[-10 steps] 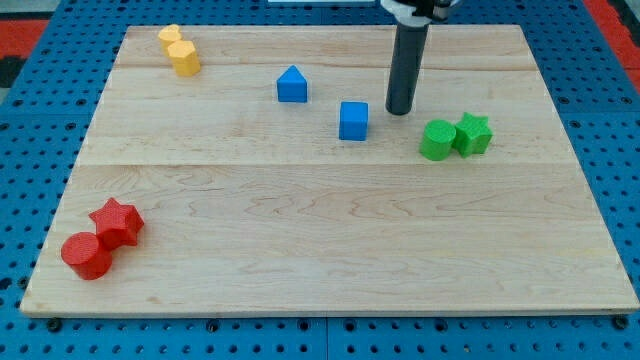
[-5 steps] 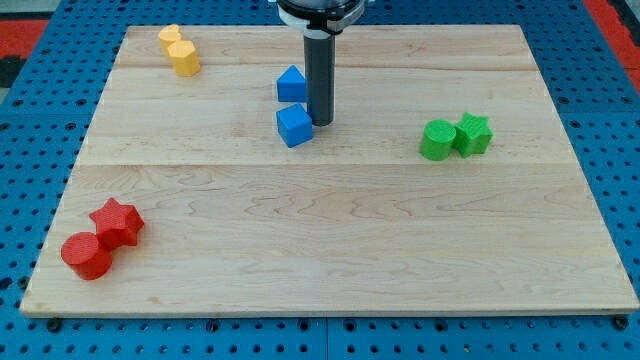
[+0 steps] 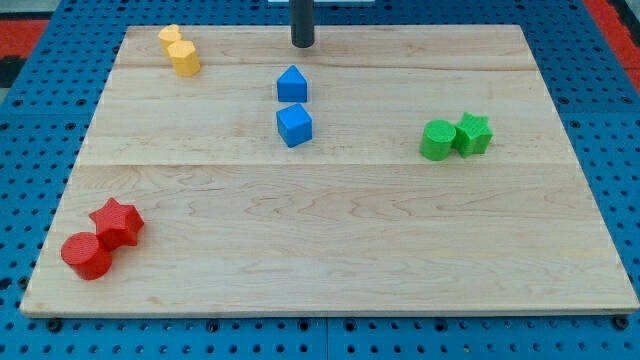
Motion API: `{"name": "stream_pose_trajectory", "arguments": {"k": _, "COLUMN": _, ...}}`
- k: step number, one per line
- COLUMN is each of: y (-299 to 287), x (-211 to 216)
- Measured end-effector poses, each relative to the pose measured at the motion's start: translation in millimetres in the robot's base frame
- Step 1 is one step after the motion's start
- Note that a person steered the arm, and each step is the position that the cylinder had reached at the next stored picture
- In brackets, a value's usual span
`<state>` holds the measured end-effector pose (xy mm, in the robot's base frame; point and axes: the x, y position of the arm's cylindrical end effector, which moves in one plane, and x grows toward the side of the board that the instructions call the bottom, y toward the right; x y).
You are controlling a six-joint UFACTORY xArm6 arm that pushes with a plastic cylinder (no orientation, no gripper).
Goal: Push the blue triangle and blue cube to the center
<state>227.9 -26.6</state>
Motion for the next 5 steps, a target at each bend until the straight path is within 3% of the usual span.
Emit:
{"name": "stream_pose_trajectory", "arguments": {"k": 2, "y": -33.3, "x": 73.7}}
{"name": "stream_pose_trajectory", "arguments": {"k": 3, "y": -37.3, "x": 84.6}}
{"name": "stream_pose_trajectory", "arguments": {"k": 4, "y": -37.5, "x": 83.5}}
{"name": "stream_pose_trajectory", "arguments": {"k": 5, "y": -34.8, "x": 48.6}}
